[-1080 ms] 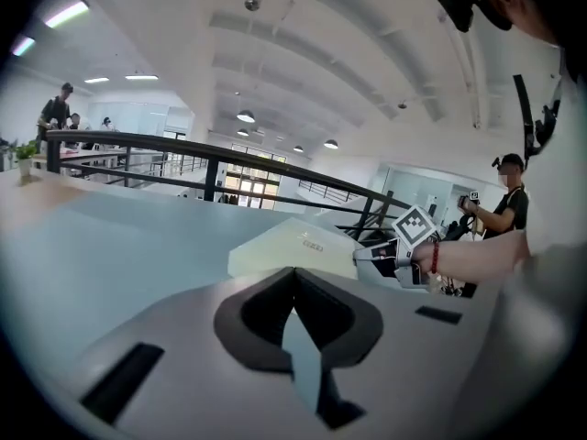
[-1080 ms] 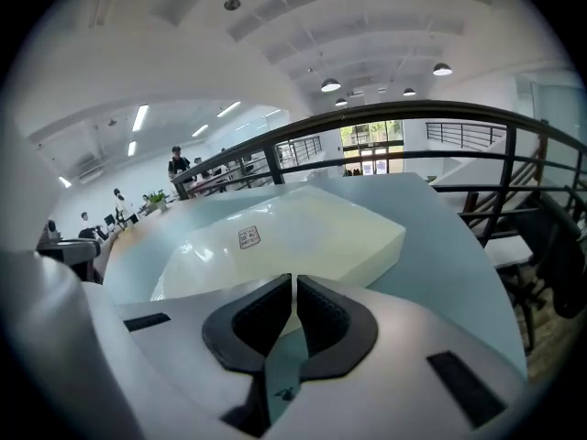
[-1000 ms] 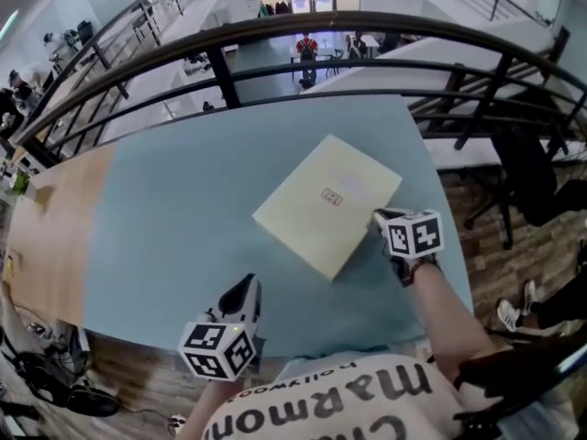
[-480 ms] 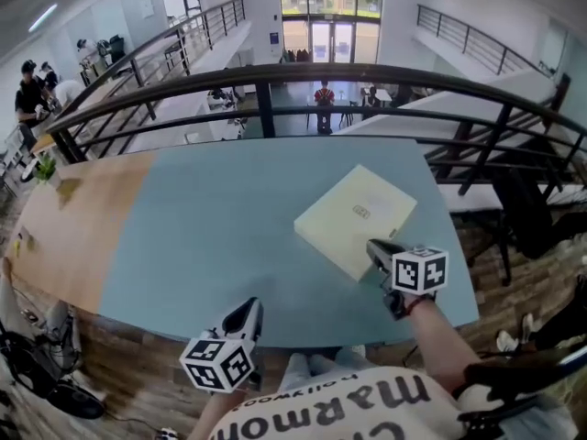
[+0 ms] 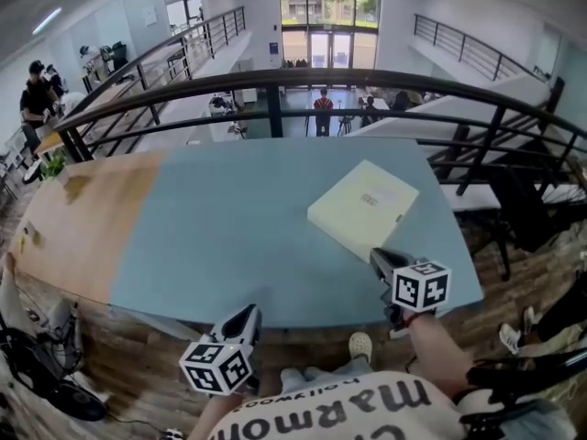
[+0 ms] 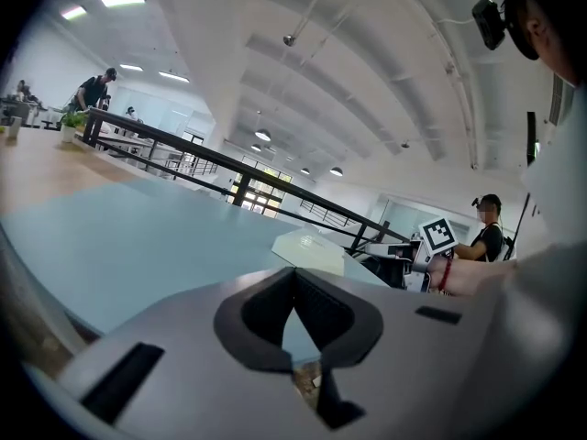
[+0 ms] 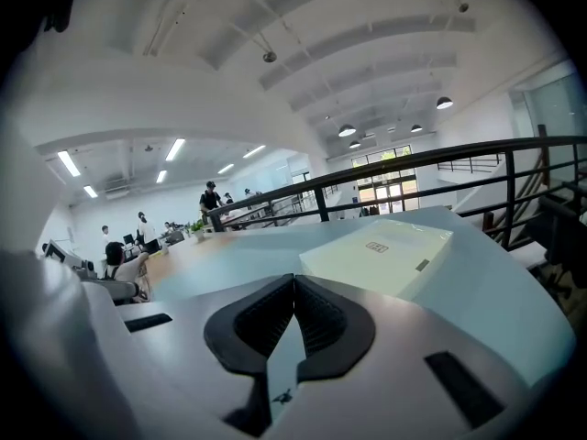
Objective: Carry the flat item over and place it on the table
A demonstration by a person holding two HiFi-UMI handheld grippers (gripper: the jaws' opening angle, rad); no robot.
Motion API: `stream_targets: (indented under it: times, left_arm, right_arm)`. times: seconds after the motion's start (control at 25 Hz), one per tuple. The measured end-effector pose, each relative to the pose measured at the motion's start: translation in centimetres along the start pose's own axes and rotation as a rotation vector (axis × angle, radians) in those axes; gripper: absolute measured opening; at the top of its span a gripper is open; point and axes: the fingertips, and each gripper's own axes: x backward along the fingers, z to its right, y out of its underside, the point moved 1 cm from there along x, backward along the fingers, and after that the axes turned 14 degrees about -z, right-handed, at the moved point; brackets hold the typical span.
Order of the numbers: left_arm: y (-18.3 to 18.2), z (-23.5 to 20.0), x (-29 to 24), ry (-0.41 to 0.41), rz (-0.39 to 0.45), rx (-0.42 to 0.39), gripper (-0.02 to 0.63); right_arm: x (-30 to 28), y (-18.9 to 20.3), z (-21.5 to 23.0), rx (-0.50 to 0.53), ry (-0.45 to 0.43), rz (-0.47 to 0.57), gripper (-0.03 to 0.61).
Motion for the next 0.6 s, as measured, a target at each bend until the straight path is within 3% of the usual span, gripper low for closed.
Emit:
stream_targets:
  times: [0.6]
  left_arm:
    - [1.4,0.0,1.4,0.041,0.006,0.030,0.002]
  right_arm:
    - [1.9,2.7,-2.4,0.027,0.021,-0.045,0.035]
